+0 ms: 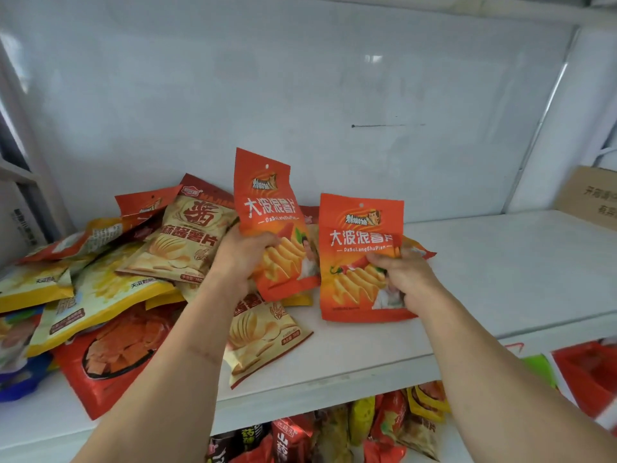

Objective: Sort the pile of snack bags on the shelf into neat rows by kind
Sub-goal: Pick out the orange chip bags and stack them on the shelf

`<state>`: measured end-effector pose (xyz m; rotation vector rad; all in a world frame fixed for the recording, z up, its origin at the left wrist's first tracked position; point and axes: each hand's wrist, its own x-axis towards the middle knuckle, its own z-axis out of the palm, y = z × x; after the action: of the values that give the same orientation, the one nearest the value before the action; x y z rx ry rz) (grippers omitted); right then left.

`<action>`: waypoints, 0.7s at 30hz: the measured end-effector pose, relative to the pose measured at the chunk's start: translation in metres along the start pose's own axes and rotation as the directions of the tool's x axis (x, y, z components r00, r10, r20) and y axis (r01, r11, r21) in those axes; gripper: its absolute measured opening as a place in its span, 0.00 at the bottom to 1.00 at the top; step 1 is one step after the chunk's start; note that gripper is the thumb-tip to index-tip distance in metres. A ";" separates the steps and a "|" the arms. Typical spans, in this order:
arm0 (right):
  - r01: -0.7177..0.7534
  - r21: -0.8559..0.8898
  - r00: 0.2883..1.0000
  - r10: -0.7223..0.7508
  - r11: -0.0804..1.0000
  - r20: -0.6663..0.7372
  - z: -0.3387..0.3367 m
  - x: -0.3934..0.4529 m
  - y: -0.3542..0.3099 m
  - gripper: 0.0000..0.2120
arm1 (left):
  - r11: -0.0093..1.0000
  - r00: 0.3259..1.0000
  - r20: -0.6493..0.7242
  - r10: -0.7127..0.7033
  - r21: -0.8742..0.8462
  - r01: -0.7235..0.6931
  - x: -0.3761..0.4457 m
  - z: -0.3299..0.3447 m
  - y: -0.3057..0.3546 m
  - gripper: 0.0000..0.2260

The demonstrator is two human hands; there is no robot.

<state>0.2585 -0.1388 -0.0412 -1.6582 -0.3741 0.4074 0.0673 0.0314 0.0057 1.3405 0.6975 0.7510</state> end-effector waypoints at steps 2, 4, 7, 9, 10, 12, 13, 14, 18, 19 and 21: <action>-0.009 0.049 0.998 0.013 0.999 -0.066 -0.021 0.003 -0.006 0.09 | 0.998 0.996 0.079 -0.042 -0.045 0.046 -0.002 0.002 0.005 0.08; -0.016 0.097 0.994 0.027 0.995 -0.109 -0.045 0.006 -0.011 0.07 | 0.988 0.977 0.185 -0.107 -0.087 0.125 -0.003 0.011 0.005 0.09; -0.057 0.130 0.985 0.077 0.990 -0.152 -0.083 0.015 -0.010 0.13 | 0.975 0.932 0.336 -0.136 -0.123 0.187 -0.007 0.037 -0.004 0.12; -0.073 0.147 0.979 0.099 0.986 -0.180 -0.110 0.020 -0.008 0.11 | 0.969 0.899 0.415 -0.141 -0.129 0.212 -0.009 0.061 -0.012 0.17; -0.079 0.152 0.975 0.108 0.985 -0.193 -0.123 0.021 -0.008 0.10 | 0.969 0.886 0.441 -0.143 -0.122 0.217 -0.011 0.074 -0.016 0.18; -0.082 0.165 0.968 0.118 0.983 -0.223 -0.153 0.025 -0.005 0.10 | 0.974 0.873 0.468 -0.137 -0.096 0.204 -0.015 0.105 -0.023 0.15; -0.075 0.167 0.965 0.113 0.983 -0.235 -0.169 0.027 -0.003 0.10 | 0.977 0.873 0.469 -0.134 -0.086 0.196 -0.019 0.121 -0.026 0.13; -0.069 0.168 0.963 0.110 0.983 -0.247 -0.186 0.029 -0.001 0.10 | 0.977 0.874 0.466 -0.137 -0.081 0.197 -0.021 0.137 -0.030 0.11; -0.045 0.159 0.954 0.089 0.986 -0.288 -0.253 0.040 0.005 0.08 | 0.970 0.872 0.457 -0.175 -0.073 0.232 -0.028 0.206 -0.045 0.10; -0.035 0.157 0.953 0.080 0.987 -0.294 -0.271 0.043 0.005 0.07 | 0.971 0.878 0.445 -0.176 -0.070 0.230 -0.030 0.224 -0.048 0.10; -0.017 0.150 0.951 0.063 0.988 -0.304 -0.305 0.052 0.007 0.07 | 0.970 0.889 0.418 -0.186 -0.065 0.233 -0.034 0.260 -0.056 0.09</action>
<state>0.4484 -0.3820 -0.0169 -1.5567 -0.0751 0.1950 0.2610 -0.1519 -0.0218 1.2415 0.4447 0.3118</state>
